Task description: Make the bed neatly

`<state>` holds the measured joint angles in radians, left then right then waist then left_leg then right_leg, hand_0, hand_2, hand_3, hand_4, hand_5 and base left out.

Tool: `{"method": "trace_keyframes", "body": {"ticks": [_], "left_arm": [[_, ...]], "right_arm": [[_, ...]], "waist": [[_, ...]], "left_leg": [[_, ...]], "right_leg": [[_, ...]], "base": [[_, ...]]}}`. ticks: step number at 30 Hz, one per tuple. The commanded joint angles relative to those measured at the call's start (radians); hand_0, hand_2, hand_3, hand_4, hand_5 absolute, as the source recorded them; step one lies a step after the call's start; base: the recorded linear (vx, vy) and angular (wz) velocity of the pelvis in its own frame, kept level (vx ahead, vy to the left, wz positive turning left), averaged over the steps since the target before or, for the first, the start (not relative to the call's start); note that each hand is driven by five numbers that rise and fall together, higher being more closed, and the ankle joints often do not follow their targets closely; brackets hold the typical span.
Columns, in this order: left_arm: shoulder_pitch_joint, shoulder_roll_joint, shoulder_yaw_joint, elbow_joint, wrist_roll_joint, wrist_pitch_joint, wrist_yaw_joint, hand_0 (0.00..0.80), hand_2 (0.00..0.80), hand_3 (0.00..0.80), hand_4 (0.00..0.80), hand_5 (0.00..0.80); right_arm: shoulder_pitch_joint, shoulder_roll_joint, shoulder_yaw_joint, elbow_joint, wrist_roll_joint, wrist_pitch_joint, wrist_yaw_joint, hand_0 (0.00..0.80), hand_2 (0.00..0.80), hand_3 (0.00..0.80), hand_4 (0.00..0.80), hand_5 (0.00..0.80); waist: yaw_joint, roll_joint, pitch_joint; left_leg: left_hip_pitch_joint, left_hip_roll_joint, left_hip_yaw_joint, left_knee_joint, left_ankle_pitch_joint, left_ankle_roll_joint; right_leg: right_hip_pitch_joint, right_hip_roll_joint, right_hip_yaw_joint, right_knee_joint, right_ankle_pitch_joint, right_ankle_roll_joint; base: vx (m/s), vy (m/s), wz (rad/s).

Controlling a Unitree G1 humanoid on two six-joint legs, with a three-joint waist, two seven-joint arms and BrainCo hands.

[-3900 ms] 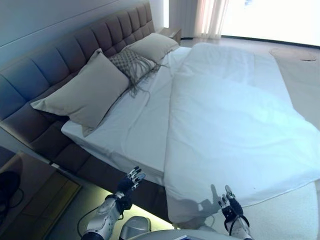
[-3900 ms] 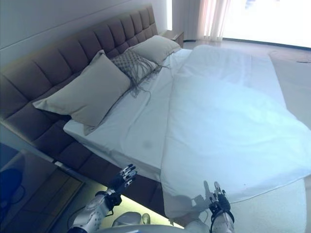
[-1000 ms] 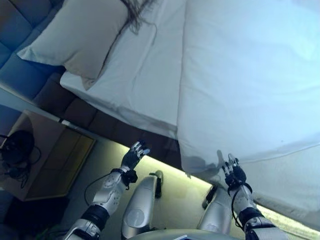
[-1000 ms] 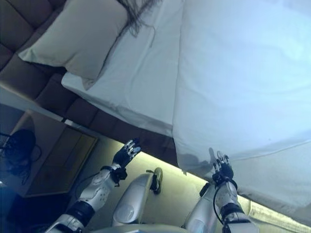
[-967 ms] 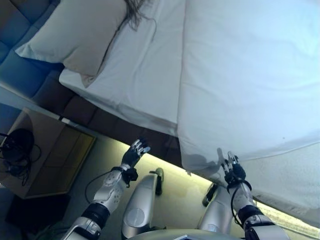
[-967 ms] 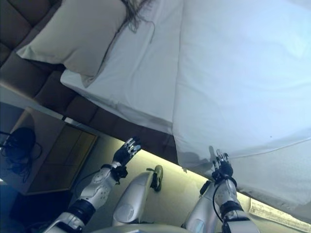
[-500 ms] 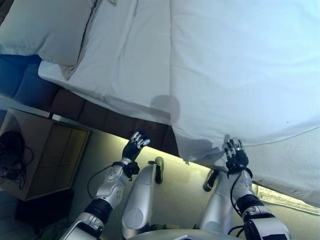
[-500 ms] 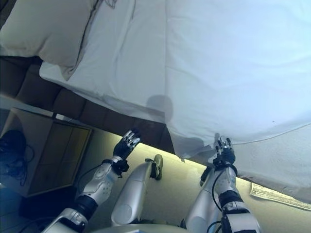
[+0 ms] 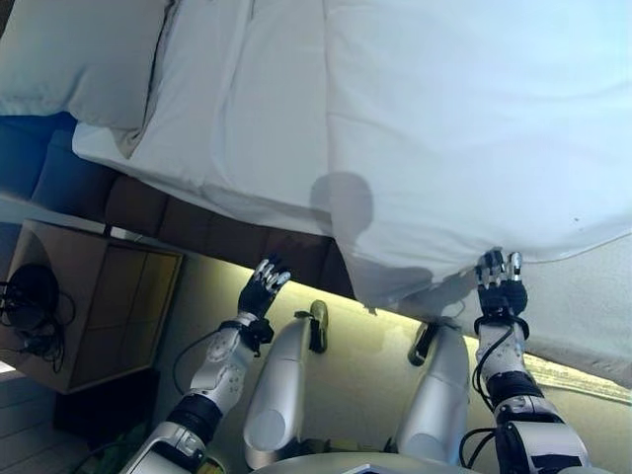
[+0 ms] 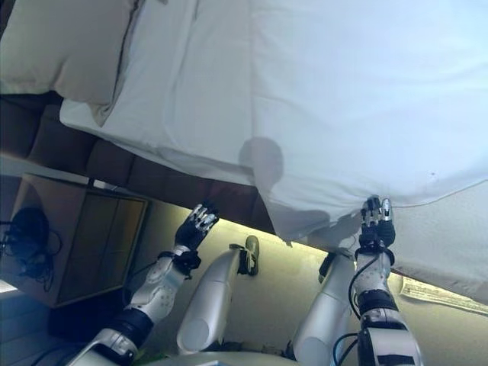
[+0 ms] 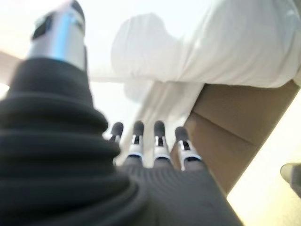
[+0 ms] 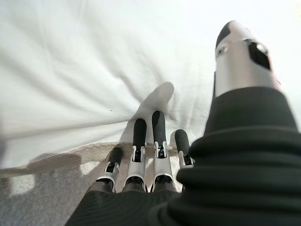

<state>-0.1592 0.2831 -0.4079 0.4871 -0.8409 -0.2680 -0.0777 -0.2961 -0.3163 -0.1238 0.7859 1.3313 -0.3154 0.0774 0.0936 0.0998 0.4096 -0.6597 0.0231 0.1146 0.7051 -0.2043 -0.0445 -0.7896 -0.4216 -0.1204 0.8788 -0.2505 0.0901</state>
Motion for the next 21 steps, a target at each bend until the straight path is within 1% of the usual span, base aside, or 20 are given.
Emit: {"method": "trace_keyframes", "body": {"ticks": [1,3,7,9,13,21], "left_arm": [[-0.006,-0.015,0.046,-0.052,-0.007,-0.064,0.01,0.0,0.0,0.0,0.0,0.0],[-0.012,-0.018,0.048,-0.052,-0.006,-0.066,0.022,0.0,0.0,0.0,0.0,0.0],[-0.027,-0.019,0.054,-0.031,-0.015,-0.072,0.033,0.0,0.0,0.0,0.0,0.0],[-0.035,-0.018,0.056,-0.018,-0.024,-0.076,0.034,0.0,0.0,0.0,0.0,0.0],[-0.044,-0.01,0.063,-0.003,-0.027,-0.076,0.021,0.0,0.0,0.0,0.0,0.0],[-0.058,0.006,0.058,0.016,-0.032,-0.081,0.012,0.0,0.0,0.0,0.0,0.0]], "right_arm": [[-0.014,-0.018,-0.043,-0.046,0.071,-0.096,0.008,0.0,0.0,0.0,0.0,0.0],[-0.012,-0.019,-0.055,-0.04,0.104,-0.116,0.012,0.0,0.0,0.0,0.0,0.0],[-0.032,-0.043,-0.089,-0.025,0.102,-0.154,-0.017,0.0,0.0,0.0,0.0,0.0],[-0.044,-0.053,-0.107,-0.013,0.107,-0.162,-0.017,0.0,0.0,0.0,0.0,0.0],[-0.049,-0.072,-0.137,0.018,0.131,-0.165,0.006,0.0,0.0,0.0,0.0,0.0],[-0.122,-0.139,-0.159,0.07,0.14,-0.133,-0.016,0.0,0.0,0.0,0.0,0.0]], "waist": [[-0.002,0.004,0.009],[-0.006,0.005,0.012],[-0.013,0.005,0.017],[-0.014,0.005,0.019],[-0.009,-0.001,0.023],[0.005,-0.007,0.029]], "left_leg": [[0.02,0.033,-0.018,-0.044,0.007,0.04],[0.027,0.033,-0.017,-0.05,0.011,0.04],[0.031,0.033,-0.016,-0.055,0.015,0.038],[0.034,0.032,-0.018,-0.061,0.017,0.039],[0.036,0.033,-0.023,-0.066,0.022,0.036],[0.036,0.029,-0.035,-0.063,0.025,0.036]], "right_leg": [[0.041,-0.015,0.013,-0.274,0.331,0.093],[0.05,-0.016,0.01,-0.283,0.336,0.094],[0.058,-0.019,0.005,-0.291,0.342,0.095],[0.062,-0.019,0.002,-0.295,0.341,0.096],[0.073,-0.021,-0.01,-0.305,0.346,0.102],[0.091,-0.024,-0.03,-0.308,0.347,0.103]], "base": [[-0.012,0.019,-0.12],[0.001,0.029,-0.09],[0.0,0.026,-0.05],[0.0,0.0,0.0],[-0.006,-0.04,-0.04],[-0.013,-0.043,-0.02]]}}
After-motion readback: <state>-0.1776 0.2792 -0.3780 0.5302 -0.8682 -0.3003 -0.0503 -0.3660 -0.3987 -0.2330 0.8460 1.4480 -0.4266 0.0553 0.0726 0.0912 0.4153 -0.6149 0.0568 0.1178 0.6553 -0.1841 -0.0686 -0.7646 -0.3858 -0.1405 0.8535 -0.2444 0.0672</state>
